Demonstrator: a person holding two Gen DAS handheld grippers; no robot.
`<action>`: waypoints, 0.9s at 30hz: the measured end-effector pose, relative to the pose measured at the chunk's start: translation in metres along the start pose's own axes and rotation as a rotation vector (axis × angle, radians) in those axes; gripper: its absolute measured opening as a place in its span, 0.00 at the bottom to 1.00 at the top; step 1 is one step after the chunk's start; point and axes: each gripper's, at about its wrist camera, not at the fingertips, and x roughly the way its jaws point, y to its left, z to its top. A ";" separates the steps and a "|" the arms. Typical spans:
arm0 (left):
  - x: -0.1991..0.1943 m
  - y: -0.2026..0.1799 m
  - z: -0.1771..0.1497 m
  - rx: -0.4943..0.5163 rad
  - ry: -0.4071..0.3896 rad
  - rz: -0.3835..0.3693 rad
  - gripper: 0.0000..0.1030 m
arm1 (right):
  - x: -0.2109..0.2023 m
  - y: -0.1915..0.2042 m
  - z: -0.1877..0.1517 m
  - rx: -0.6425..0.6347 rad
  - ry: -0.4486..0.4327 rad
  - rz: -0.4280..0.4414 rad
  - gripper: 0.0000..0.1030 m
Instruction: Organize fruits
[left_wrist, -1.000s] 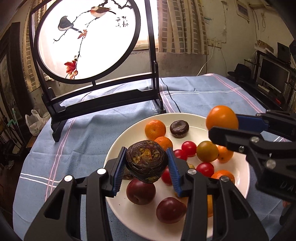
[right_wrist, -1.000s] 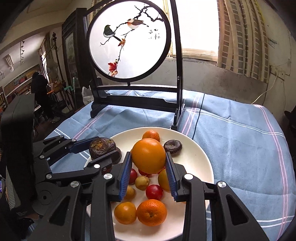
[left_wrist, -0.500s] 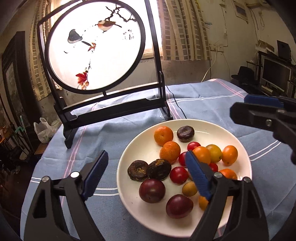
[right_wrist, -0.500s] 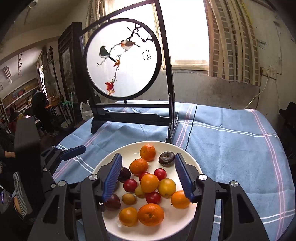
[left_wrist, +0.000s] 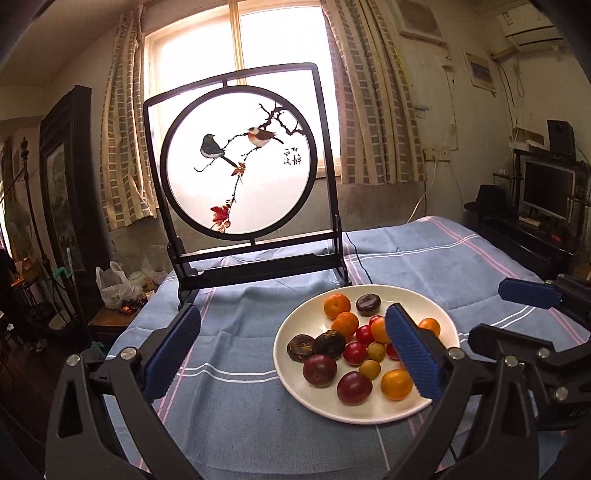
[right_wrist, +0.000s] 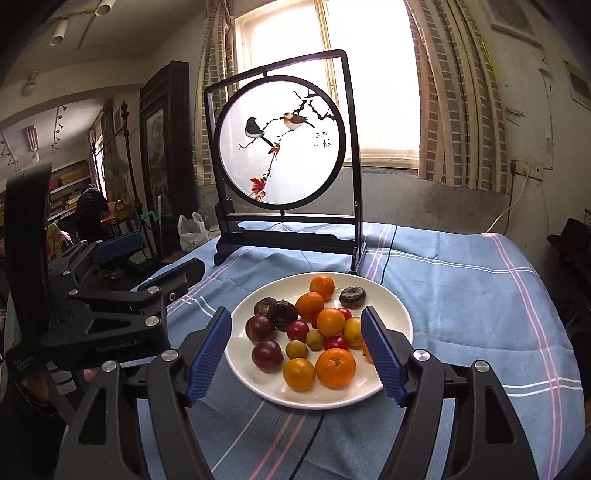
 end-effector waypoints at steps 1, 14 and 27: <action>-0.003 0.001 0.000 -0.005 -0.003 0.001 0.95 | -0.002 0.002 0.000 0.001 -0.005 0.008 0.71; 0.012 0.008 -0.014 -0.075 0.052 0.013 0.95 | 0.007 0.009 -0.014 0.017 0.008 0.044 0.72; 0.024 0.012 -0.021 -0.078 0.087 0.008 0.95 | 0.016 0.006 -0.020 0.041 0.015 0.037 0.73</action>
